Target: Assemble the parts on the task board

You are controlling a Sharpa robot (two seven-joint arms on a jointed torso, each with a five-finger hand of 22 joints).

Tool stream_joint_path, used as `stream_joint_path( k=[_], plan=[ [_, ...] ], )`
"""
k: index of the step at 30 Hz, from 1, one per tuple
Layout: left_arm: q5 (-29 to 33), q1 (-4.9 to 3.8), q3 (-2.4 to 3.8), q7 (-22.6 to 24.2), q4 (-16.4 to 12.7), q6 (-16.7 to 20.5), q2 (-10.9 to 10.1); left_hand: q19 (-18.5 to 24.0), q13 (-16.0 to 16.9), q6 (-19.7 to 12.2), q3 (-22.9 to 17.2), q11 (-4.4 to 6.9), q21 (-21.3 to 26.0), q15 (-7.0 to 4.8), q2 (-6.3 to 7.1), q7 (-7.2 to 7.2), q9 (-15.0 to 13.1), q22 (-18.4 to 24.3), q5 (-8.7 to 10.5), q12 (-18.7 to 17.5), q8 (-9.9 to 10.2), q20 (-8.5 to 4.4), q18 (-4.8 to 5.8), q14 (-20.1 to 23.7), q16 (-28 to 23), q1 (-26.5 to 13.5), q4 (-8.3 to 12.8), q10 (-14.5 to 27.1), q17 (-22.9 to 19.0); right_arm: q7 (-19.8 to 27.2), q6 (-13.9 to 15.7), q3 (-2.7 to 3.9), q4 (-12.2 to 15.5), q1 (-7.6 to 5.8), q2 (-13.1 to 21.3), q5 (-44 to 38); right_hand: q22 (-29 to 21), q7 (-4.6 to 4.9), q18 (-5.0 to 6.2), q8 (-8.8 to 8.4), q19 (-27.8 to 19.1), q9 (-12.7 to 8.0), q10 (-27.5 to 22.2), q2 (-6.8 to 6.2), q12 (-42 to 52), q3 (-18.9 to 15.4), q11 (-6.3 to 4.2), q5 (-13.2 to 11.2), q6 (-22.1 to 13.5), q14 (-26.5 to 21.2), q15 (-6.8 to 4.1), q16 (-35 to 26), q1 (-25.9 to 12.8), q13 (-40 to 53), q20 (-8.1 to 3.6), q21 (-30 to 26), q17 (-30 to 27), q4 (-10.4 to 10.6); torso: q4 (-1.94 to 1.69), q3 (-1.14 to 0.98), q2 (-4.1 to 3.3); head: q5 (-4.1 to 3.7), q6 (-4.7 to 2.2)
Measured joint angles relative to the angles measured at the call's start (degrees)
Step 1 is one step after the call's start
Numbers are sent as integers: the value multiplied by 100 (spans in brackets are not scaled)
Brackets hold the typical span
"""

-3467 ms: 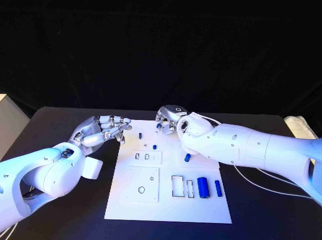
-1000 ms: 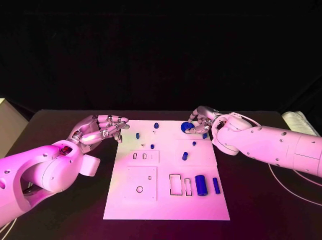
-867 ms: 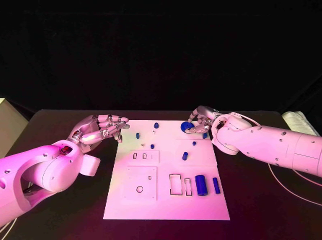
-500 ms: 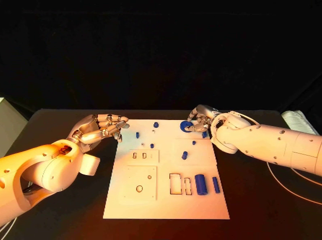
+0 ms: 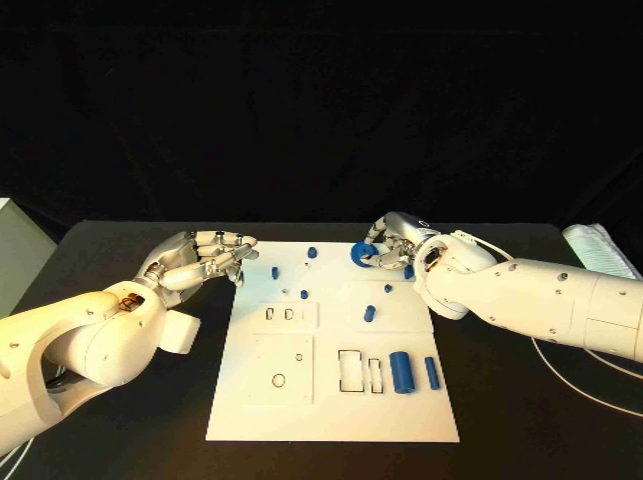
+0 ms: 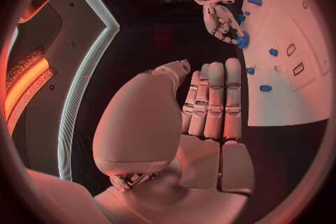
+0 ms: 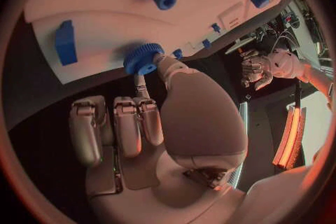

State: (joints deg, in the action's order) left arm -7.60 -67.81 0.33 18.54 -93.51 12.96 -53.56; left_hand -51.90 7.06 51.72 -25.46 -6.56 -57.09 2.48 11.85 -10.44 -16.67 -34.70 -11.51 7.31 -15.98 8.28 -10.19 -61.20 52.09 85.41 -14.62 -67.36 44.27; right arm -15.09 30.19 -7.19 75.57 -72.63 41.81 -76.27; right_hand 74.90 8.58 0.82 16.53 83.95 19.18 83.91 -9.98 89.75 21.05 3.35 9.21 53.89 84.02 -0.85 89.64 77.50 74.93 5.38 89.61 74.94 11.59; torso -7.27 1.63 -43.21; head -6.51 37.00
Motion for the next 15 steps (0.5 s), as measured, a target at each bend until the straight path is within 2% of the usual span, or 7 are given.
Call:
stream_joint_path(
  k=[4, 9, 15],
  plan=[
    [0, 0, 0, -1, 0, 0, 1, 0, 0, 0, 0, 0, -1, 0, 0, 0, 0, 0, 0, 0, 0, 0, 0, 0, 0, 0, 0, 0, 0, -50, 217, 2, 264, -6, -13, -275, 0, -1, 0, 0, 15, 0, 21, -61, -1, 2, -21, -96, 61, 0, 0, 0, -61, 0, -15, 0, 0, 1, 2, 1, 0, 3, -7],
    [-1, 0, 0, -1, -2, -1, 13, 0, 5, -21, -1, 0, -27, 21, 0, -21, -7, -7, 0, 0, 0, 0, 0, 21, 0, 0, 1, 0, 0, -124, 432, 2, 500, -8, -137, -661, 4, -14, 0, 1, 16, 0, 21, -67, -1, 14, -21, -116, 76, 0, 0, 0, -67, -1, -15, 0, -1, -11, -7, 4, 0, -10, -23],
    [-1, 0, 0, -2, 0, -2, 19, 0, 5, -21, -17, 0, -27, 21, 0, -21, -7, -6, 0, 0, 0, 0, 0, 21, 0, 0, 17, 0, 0, -205, 543, -16, 531, 4, -393, -1048, 4, -44, 1, 1, 16, -17, 21, -120, -1, 32, -21, -194, 122, 0, 0, 0, -120, -1, -15, 0, -1, 0, -10, 10, -2, -13, -29]
  ],
)
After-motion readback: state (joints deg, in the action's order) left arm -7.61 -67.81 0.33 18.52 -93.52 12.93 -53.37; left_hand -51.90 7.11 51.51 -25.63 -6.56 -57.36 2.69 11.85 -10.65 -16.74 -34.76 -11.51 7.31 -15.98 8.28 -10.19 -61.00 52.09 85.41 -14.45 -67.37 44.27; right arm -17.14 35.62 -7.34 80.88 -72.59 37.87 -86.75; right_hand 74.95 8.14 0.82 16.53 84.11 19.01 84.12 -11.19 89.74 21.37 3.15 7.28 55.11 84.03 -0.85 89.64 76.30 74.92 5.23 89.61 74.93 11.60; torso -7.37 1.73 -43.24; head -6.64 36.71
